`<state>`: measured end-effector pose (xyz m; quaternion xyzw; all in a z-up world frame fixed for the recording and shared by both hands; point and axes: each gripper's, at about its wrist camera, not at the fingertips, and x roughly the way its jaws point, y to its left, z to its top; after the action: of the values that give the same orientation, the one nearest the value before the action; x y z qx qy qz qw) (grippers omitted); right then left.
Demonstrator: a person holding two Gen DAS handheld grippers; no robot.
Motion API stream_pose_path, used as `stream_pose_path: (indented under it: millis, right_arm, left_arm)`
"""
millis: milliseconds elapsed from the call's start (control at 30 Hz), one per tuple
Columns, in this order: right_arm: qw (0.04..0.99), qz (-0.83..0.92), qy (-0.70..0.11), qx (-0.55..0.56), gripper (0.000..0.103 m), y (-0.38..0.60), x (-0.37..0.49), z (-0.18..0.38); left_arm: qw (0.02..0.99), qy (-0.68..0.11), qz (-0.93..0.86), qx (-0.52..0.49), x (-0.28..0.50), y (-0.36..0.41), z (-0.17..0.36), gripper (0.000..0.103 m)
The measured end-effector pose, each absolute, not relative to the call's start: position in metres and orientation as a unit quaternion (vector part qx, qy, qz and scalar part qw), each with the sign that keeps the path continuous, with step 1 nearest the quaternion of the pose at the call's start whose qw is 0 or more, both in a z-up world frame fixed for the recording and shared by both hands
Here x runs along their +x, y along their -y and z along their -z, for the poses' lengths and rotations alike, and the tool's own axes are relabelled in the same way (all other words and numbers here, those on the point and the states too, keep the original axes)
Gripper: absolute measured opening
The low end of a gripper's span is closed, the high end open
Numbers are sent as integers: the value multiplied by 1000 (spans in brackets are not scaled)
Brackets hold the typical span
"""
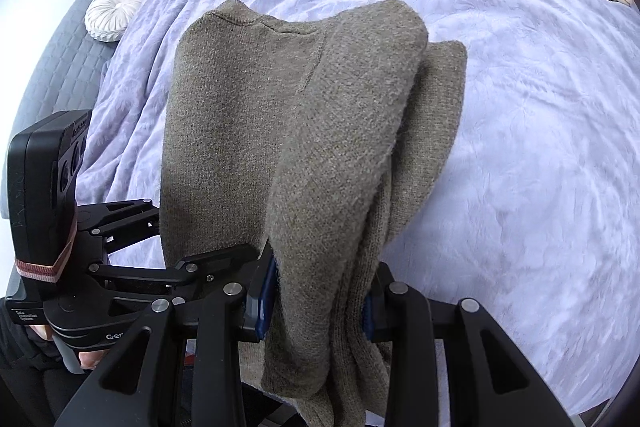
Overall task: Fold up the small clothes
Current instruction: 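Lift the gripped edge with both grippers and fold it over, then lower the folded edge onto the sweater and open both grippers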
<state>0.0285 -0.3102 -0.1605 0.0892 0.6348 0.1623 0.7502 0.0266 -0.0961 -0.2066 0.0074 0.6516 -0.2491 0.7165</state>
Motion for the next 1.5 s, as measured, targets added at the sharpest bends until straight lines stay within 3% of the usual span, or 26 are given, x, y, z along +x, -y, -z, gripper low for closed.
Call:
stream_pose_path:
  millis: [533, 1200, 1300, 1500]
  right_arm:
    - [727, -230, -644, 64, 36, 301, 34, 186]
    - [699, -170, -689, 88, 37, 307, 36, 242]
    - [696, -161, -695, 82, 39, 309, 38, 247]
    - [689, -124, -710, 77, 53, 329, 45, 257]
  left_arm:
    - [713, -676, 185, -17, -3, 85, 222, 46]
    - [664, -732, 152, 3, 28, 103, 269, 49]
    - [665, -731, 152, 14, 30, 104, 271, 53]
    - [683, -717, 140, 17, 27, 93, 259, 57]
